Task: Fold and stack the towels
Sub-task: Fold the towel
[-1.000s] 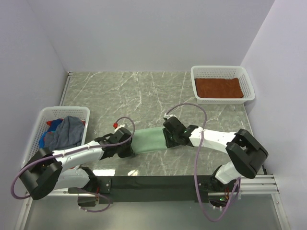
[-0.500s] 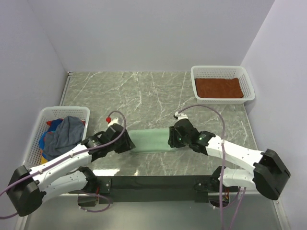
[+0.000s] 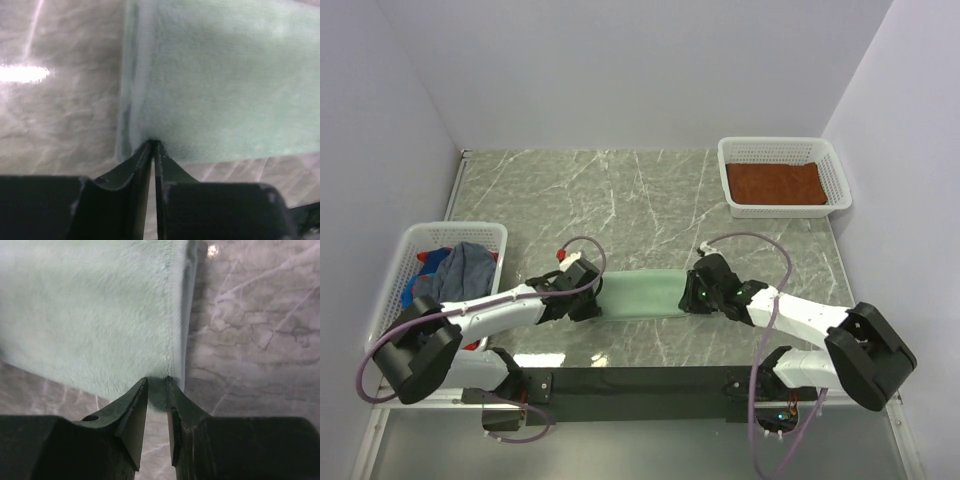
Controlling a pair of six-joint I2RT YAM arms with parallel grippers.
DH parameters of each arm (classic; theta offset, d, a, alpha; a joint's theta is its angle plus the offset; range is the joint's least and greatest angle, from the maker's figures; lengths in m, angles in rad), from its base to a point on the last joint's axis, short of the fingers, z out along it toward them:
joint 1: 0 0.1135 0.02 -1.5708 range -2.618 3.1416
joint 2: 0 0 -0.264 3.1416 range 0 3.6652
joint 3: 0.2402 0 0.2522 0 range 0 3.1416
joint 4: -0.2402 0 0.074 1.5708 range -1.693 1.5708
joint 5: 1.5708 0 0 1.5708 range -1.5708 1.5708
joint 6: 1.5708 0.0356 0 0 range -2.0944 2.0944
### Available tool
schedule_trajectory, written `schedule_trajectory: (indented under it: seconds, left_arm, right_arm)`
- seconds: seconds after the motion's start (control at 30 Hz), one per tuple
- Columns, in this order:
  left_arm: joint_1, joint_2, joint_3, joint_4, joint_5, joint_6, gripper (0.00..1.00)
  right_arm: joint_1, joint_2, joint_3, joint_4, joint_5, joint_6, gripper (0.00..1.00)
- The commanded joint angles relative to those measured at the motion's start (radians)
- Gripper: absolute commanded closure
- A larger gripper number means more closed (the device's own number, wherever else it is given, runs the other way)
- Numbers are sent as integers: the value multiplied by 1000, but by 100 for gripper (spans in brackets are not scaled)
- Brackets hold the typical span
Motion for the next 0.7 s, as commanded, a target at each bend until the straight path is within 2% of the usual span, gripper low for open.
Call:
schedule_trajectory:
  seconds: [0.0, 0.17, 0.23, 0.27, 0.3, 0.37, 0.4, 0.5, 0.57, 0.67]
  left_arm:
    - [19, 62, -53, 36, -12, 5, 86]
    - [31, 29, -98, 7, -17, -15, 87]
    - [31, -30, -93, -23, -24, -21, 80]
    - [31, -51, -87, -31, -29, -21, 75]
    - [31, -92, -79, -33, -30, -20, 64]
    - [31, -148, -49, -20, -15, -14, 54]
    - [31, -162, -36, -7, -6, -3, 42]
    - [31, -182, 19, 55, 0, 14, 25]
    - [29, -179, 49, 99, -10, 18, 24]
    - [31, -147, 59, 203, -59, 12, 30]
  right_arm:
    - [-65, 35, -58, 102, -115, 48, 71]
    - [-128, -12, -97, 95, -105, 73, 71]
    - [-136, -69, -97, 84, -88, 76, 71]
    - [-135, -92, -100, 93, -94, 79, 71]
    - [-136, -115, -100, 108, -103, 82, 71]
    - [-136, -178, -100, 168, -126, 89, 69]
    - [-136, -193, -99, 192, -132, 94, 68]
    - [-135, -217, -99, 336, -169, 134, 59]
    - [-133, -197, -102, 487, -185, 168, 54]
    - [-119, -116, -89, 663, -185, 212, 50]
